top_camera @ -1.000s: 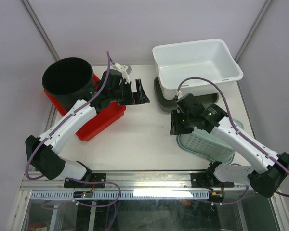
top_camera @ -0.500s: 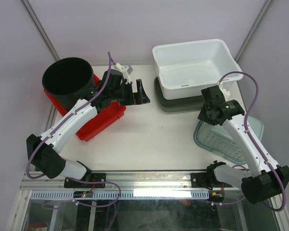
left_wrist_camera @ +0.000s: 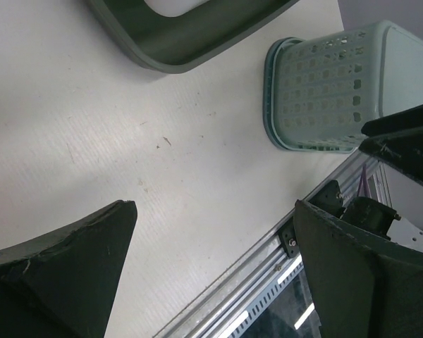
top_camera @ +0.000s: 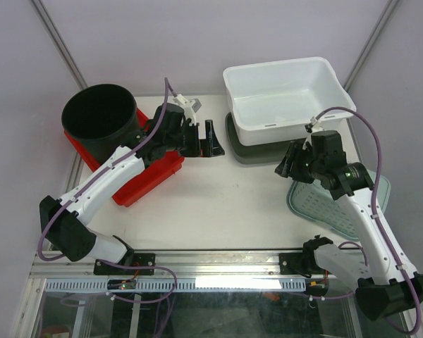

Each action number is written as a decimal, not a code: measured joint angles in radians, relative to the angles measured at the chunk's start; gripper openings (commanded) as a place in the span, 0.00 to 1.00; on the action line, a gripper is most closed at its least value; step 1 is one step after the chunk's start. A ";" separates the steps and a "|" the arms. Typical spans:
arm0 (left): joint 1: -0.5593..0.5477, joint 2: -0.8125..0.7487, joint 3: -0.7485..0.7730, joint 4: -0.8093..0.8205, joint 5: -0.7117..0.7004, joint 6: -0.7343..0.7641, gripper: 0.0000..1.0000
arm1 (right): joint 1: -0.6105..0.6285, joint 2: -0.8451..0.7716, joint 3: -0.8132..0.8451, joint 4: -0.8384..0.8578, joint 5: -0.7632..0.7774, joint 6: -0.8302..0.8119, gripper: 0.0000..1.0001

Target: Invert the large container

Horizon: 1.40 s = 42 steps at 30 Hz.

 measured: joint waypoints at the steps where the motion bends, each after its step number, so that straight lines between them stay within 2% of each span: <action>1: -0.001 0.000 -0.001 0.003 0.000 0.002 0.99 | 0.000 -0.008 -0.011 0.003 -0.042 -0.012 0.56; 6: -0.001 0.000 -0.013 0.020 0.001 0.003 0.99 | 0.000 0.000 -0.079 -0.002 -0.235 -0.062 0.57; 13: -0.001 0.022 -0.046 0.047 0.000 0.003 0.99 | 0.000 0.000 -0.111 -0.093 -0.245 -0.062 0.58; 22: -0.001 0.069 -0.085 0.068 -0.017 0.001 0.99 | 0.000 0.065 -0.124 -0.128 -0.124 -0.029 0.60; 34: -0.001 0.067 -0.115 0.085 -0.018 0.001 0.99 | -0.005 0.219 -0.107 -0.073 0.147 -0.005 0.62; 38: -0.002 0.062 -0.127 0.085 -0.018 0.001 0.99 | -0.014 0.229 -0.048 -0.061 0.179 -0.003 0.63; 42: -0.002 0.036 -0.137 0.085 -0.018 0.001 0.99 | -0.015 0.180 -0.017 -0.041 0.146 -0.023 0.64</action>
